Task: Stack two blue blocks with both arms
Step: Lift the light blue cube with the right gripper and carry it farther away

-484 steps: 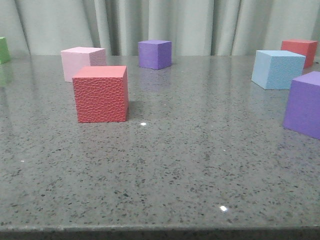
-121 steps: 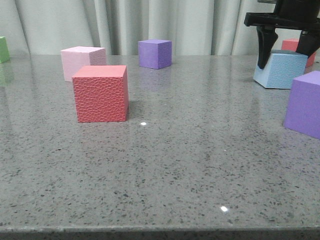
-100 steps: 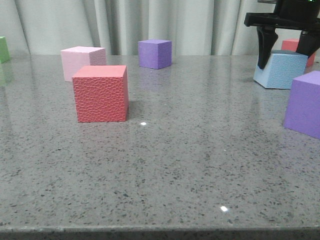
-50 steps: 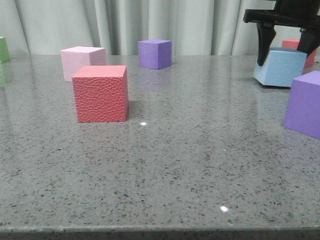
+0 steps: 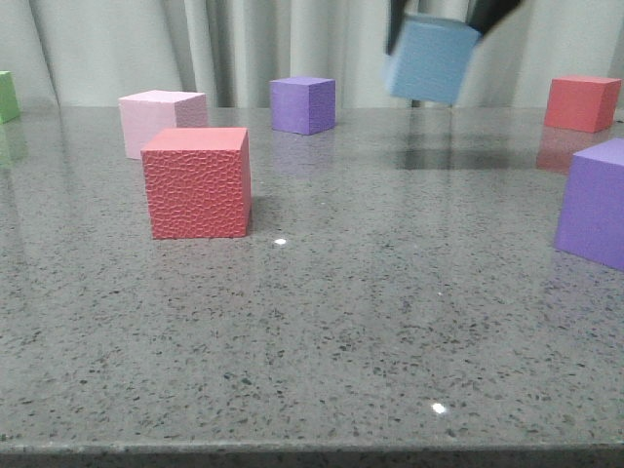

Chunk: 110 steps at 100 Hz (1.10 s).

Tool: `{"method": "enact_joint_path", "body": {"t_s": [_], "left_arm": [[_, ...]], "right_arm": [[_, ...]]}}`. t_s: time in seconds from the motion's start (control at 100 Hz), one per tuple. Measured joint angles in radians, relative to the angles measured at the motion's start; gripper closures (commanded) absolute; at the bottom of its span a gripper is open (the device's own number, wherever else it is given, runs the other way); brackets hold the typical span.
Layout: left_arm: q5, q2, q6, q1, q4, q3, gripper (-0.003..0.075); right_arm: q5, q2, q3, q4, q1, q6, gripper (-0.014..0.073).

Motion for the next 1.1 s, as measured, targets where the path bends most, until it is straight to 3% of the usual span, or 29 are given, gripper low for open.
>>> {"method": "enact_joint_path", "body": {"t_s": [0.4,1.1], "left_arm": [[0.013,0.0,0.0,0.0,-0.002,0.0,0.0058],[0.022,0.0,0.0,0.0,-0.002,0.0,0.0058]], "right_arm": [[0.006,0.141,-0.156,-0.023,0.143,0.124,0.0266],[0.006,0.214,-0.177,-0.032,0.148,0.15,0.0266]]}}
